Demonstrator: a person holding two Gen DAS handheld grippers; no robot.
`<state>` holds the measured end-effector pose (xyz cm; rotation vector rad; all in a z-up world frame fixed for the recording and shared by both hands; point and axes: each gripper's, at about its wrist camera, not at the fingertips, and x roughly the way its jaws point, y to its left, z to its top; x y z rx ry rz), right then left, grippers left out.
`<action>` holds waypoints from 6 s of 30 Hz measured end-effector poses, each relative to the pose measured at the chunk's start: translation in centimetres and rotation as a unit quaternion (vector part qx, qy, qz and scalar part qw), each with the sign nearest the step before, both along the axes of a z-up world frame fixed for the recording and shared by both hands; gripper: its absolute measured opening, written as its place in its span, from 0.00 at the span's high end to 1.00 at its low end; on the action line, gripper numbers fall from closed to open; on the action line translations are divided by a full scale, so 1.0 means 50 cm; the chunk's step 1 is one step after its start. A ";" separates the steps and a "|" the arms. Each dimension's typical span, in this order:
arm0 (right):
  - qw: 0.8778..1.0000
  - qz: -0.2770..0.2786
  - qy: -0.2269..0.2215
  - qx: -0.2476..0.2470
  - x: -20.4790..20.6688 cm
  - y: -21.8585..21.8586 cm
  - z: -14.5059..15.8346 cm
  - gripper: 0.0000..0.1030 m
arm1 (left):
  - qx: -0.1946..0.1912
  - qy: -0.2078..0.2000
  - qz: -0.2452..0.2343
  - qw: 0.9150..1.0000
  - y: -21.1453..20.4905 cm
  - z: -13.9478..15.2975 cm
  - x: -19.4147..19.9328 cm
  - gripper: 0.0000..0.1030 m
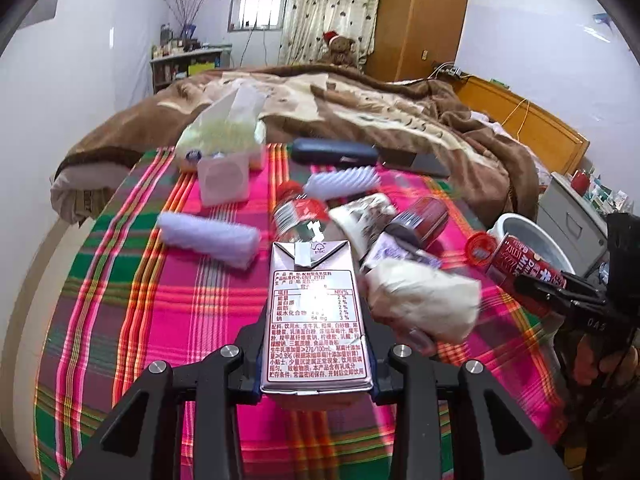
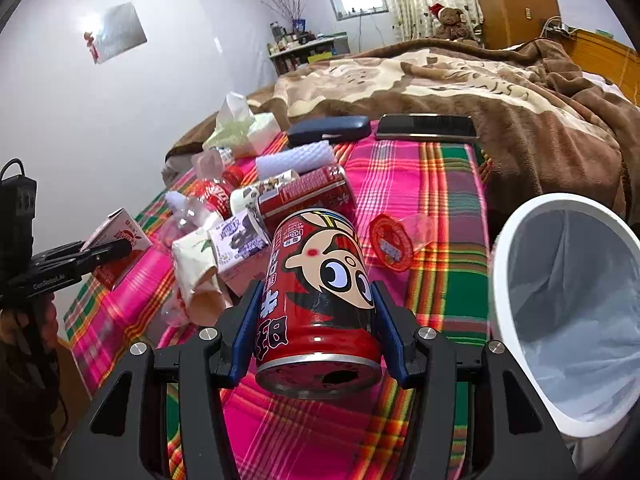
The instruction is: Collect trash
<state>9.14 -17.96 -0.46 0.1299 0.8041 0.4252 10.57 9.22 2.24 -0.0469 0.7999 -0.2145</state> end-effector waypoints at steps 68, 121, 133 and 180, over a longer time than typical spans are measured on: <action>0.966 -0.249 0.009 -0.063 -0.032 -0.325 0.013 0.36 | -0.030 0.015 -0.186 0.982 -0.610 -0.009 0.095 0.40; 0.990 -0.135 0.031 -0.039 0.116 -0.028 -0.025 0.36 | -0.059 0.000 0.016 0.998 -0.119 -0.025 0.025 0.33; 0.989 -0.124 0.050 -0.058 0.153 -0.017 -0.039 0.36 | -0.033 0.016 0.010 0.999 -0.144 -0.044 0.016 0.31; 0.993 -0.093 0.048 -0.050 0.103 0.004 -0.041 0.47 | -0.030 0.051 -0.015 0.998 -0.130 -0.112 0.005 0.48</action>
